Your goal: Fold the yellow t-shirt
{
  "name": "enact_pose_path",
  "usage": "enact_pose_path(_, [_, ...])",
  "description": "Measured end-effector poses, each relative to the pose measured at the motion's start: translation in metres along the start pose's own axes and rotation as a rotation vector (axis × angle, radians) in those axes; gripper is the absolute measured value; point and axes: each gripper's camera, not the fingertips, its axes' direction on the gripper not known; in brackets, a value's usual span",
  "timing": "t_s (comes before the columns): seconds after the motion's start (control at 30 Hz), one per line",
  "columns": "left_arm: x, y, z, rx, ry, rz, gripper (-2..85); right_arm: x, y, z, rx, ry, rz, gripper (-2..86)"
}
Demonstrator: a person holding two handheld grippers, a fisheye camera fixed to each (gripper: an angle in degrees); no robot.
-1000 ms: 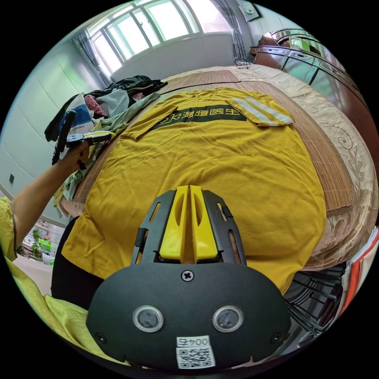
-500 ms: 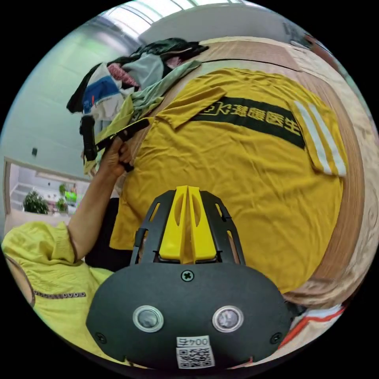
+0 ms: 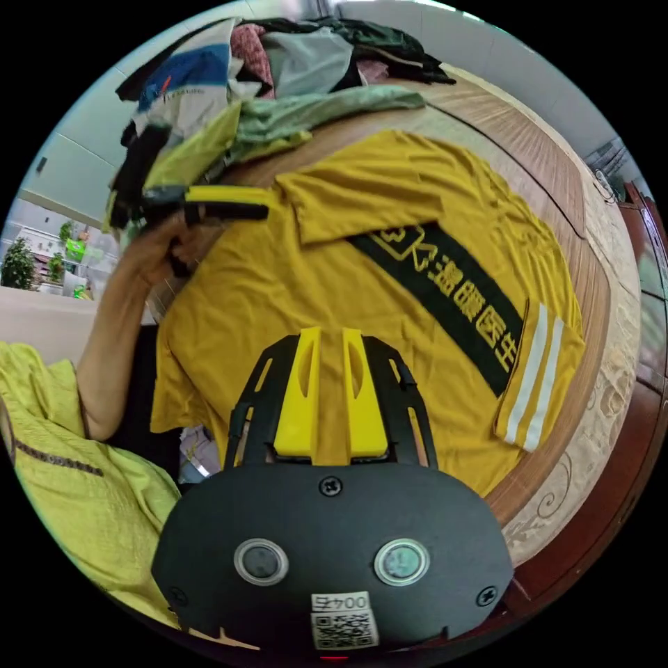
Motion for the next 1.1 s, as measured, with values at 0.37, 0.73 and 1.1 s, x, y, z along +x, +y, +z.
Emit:
enact_pose_path(0.37, [-0.021,-0.013,-0.059,0.098,0.213,0.022,9.2,0.102,-0.244,0.047,0.146,-0.238,-0.062,7.6])
enact_pose_path(0.73, [-0.014,-0.036,-0.065,0.015,0.231,0.033,9.5,0.188,-0.317,0.157,0.044,-0.305,0.019,6.2])
enact_pose_path(1.1, [-0.008,-0.050,-0.071,-0.022,0.219,0.007,9.6,0.221,-0.323,0.215,0.046,-0.447,0.031,8.6])
